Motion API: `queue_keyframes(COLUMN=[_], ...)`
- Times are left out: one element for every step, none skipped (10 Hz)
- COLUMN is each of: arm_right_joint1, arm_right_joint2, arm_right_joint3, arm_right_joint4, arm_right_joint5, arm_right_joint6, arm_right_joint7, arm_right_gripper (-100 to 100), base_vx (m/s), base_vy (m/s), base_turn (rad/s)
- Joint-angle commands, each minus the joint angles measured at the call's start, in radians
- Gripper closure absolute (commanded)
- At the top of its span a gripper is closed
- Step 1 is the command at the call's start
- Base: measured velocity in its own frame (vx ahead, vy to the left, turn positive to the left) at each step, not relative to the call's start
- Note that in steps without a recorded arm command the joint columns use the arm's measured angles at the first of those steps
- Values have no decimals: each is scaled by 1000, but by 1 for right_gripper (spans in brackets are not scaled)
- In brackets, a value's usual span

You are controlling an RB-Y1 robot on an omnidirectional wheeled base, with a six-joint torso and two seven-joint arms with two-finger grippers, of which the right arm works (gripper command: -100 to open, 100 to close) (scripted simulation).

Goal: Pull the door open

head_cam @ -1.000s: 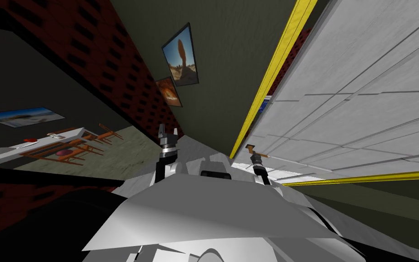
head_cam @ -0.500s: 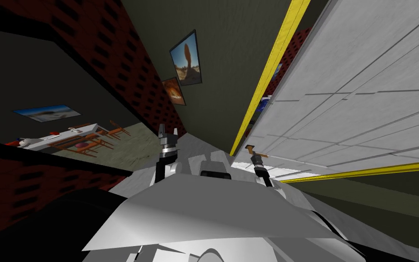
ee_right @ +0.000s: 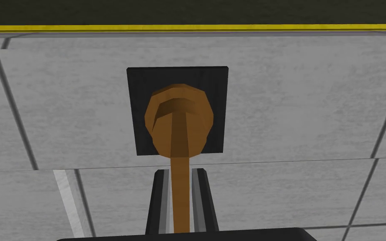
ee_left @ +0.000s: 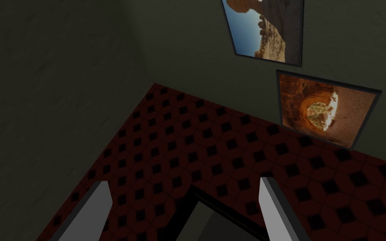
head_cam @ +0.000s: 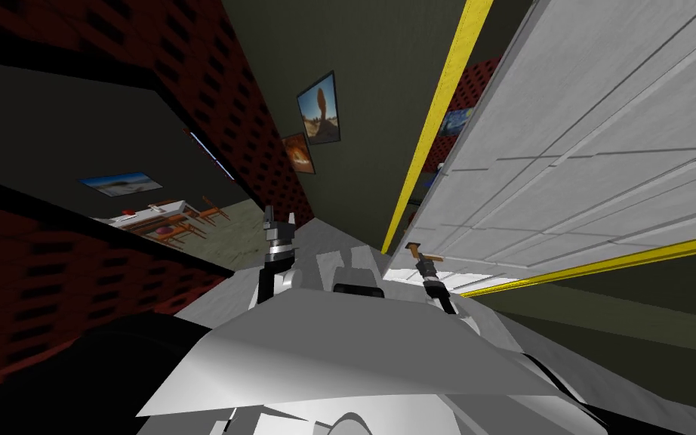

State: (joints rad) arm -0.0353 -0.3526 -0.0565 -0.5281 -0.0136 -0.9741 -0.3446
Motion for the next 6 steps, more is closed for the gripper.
queue_keyframes(arm_right_joint1=[18, 28, 39, 49, 60, 69], arm_right_joint2=[-17, -26, -35, -45, -55, -63], arm_right_joint3=[13, 21, 28, 36, 44, 51], arm_right_joint4=[2, 3, 3, 4, 5, 6], arm_right_joint5=[11, 16, 22, 29, 35, 40], arm_right_joint6=[-31, -48, -66, -85, -102, -118], arm_right_joint7=[-22, -33, -46, -59, -71, -82], arm_right_gripper=[100, 100, 100, 100, 100, 100], base_vx=[-181, -192, -195, -227, -258, -236], base_vy=[-41, -73, -112, -73, -38, -59], base_turn=[142, 162, 137, 114, 105, 93])
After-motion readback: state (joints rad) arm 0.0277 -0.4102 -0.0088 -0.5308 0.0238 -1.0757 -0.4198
